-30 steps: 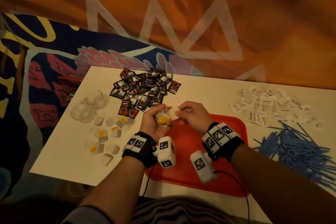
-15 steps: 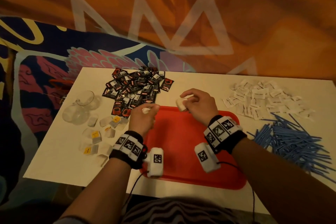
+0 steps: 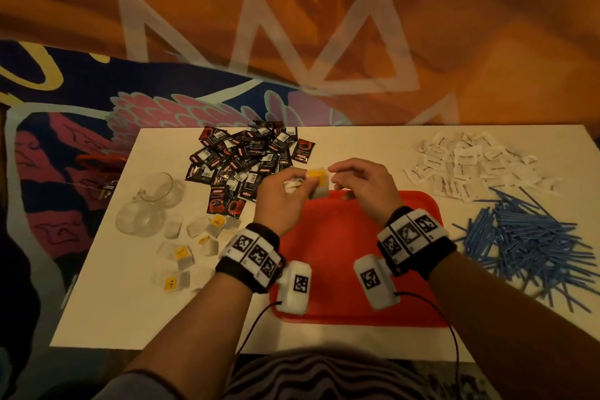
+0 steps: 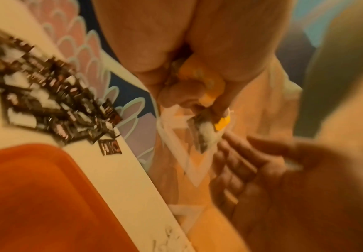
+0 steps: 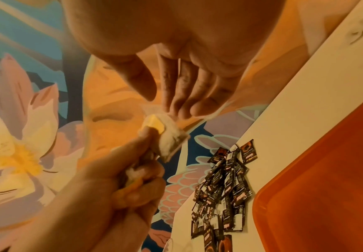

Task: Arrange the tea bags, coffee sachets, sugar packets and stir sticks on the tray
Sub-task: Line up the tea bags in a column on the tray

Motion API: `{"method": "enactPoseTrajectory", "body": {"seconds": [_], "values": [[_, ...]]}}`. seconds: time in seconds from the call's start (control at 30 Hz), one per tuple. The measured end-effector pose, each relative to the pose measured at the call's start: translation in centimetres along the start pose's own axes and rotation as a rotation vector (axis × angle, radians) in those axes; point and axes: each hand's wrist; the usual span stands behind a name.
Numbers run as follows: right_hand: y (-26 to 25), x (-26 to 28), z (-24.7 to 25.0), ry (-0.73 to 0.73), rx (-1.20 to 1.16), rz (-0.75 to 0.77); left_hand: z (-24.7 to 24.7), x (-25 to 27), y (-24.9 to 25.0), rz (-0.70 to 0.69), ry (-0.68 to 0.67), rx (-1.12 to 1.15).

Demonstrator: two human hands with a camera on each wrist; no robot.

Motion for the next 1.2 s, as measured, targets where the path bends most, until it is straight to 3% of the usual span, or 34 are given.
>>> {"method": "enactPoseTrajectory", "body": {"seconds": [0.1, 0.2, 0.4, 0.57, 0.7, 0.8, 1.0, 1.2], "values": [[0.7, -0.1, -0.5, -0.088, 0.031, 0.012, 0.5, -0.4, 0.0, 0.162, -0.068, 0.226], [1.0, 0.0, -1.7, -0.154, -0.004, -0.041, 0.6, -0.8, 0.1, 0.180, -0.109, 0.304], [2.4, -0.3, -3.3, -0.106, -0.019, -0.098, 1.1, -2.0, -1.5, 0.294, -0.069, 0.361], [5.6, -1.9, -5.0, -0.035, 0.113, -0.181, 1.1, -3.3, -4.0, 0.352, -0.015, 0.259], [8.7, -3.9, -6.7, -0.038, 0.236, -0.365, 2.2, -4.6, -7.1, 0.578, 0.020, 0.358], [10.6, -5.1, -7.9, -0.130, 0.356, -0.493, 3.8, -4.9, -9.7, 0.680, 0.045, 0.403], [13.0, -7.6, -10.3, -0.121, 0.325, -0.683, 6.5, -4.4, -13.0, 0.708, 0.078, 0.407], [14.4, -9.7, -12.5, -0.139, 0.479, -0.694, 8.1, -4.1, -14.9, 0.726, 0.088, 0.422]]}}
Point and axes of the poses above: each hand's wrist, its own x-axis away from the middle knuckle, its own z-axis out of the back of the hand, y = z × x, and after that the axes turned 5 degrees about z, right-handed
